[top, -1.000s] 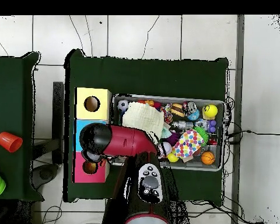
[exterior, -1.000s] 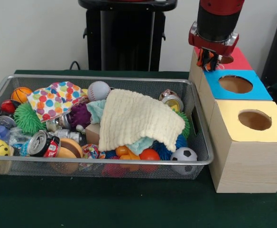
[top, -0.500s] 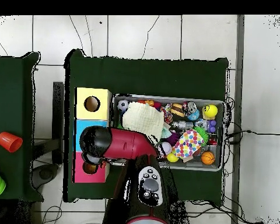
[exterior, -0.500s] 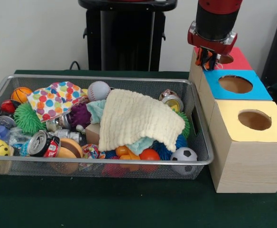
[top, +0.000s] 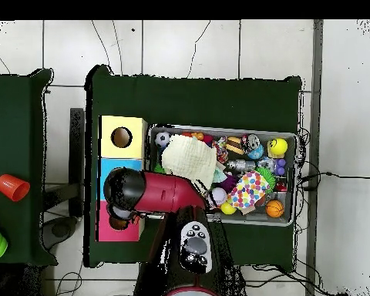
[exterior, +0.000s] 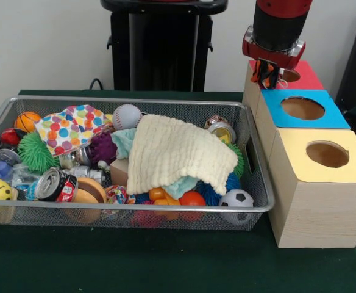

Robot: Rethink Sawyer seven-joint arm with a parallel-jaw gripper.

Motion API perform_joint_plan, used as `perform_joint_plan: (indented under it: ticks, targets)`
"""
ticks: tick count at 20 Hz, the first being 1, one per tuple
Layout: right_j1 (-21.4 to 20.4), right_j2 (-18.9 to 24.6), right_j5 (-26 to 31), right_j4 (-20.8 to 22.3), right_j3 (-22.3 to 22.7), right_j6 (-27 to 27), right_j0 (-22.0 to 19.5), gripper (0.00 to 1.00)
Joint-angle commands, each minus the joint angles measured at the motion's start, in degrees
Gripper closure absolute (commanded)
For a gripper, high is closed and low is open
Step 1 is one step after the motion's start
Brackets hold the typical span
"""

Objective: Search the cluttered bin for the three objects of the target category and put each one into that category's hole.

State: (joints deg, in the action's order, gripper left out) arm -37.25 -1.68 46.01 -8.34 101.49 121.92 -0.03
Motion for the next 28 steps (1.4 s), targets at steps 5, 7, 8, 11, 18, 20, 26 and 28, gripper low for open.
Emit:
perform_joint_plan:
  ticks: [5,7,8,11,18,20,26,28]
  targets:
    - [2.16,1.31,-5.18,-2.86,4.89,13.10,4.98,1.00]
    - [1.98,1.08,-4.63,-3.65,4.79,13.87,6.00,1.00]
    - [1.76,0.82,-4.06,-4.06,4.79,14.48,6.71,1.00]
    - [2.18,0.71,-4.89,-5.23,5.26,14.88,7.94,1.00]
    - [3.98,0.67,-8.07,-6.97,6.30,13.40,8.54,1.00]
    - [4.10,0.58,-8.73,-7.24,6.66,13.02,8.52,1.00]
    - [4.18,0.66,-10.64,-8.11,7.90,11.92,8.28,1.00]
    - [3.80,0.55,-10.85,-8.26,8.35,11.53,8.23,1.00]
